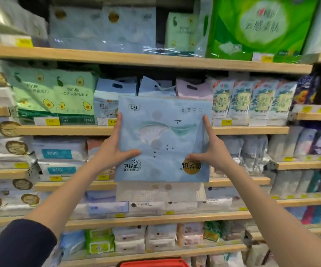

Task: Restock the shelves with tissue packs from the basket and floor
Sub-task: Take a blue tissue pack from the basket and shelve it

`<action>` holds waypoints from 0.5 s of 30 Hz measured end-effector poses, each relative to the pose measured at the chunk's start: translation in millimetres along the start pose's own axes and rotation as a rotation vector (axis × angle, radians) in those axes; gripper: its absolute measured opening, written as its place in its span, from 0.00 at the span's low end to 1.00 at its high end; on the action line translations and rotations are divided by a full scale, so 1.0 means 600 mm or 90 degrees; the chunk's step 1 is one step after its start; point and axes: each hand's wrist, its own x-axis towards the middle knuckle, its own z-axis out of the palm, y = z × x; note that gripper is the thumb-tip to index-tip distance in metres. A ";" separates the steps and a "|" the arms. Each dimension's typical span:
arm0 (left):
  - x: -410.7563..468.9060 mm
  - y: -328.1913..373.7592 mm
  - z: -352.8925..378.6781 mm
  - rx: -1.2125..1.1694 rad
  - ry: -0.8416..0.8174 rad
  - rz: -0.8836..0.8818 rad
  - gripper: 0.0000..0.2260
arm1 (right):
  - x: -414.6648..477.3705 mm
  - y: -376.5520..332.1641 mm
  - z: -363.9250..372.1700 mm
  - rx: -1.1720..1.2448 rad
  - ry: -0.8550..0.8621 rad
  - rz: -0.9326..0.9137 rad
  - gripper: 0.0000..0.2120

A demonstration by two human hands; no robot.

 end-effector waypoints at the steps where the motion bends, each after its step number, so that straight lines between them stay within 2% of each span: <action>1: 0.009 0.008 -0.005 -0.004 0.003 0.008 0.54 | 0.007 -0.005 -0.008 0.002 0.009 -0.009 0.61; 5: 0.051 0.029 -0.016 -0.046 -0.002 0.028 0.53 | 0.042 -0.016 -0.037 0.032 0.023 -0.047 0.60; 15: 0.178 0.063 -0.008 -0.004 0.057 0.080 0.51 | 0.177 0.003 -0.091 -0.013 0.085 -0.112 0.61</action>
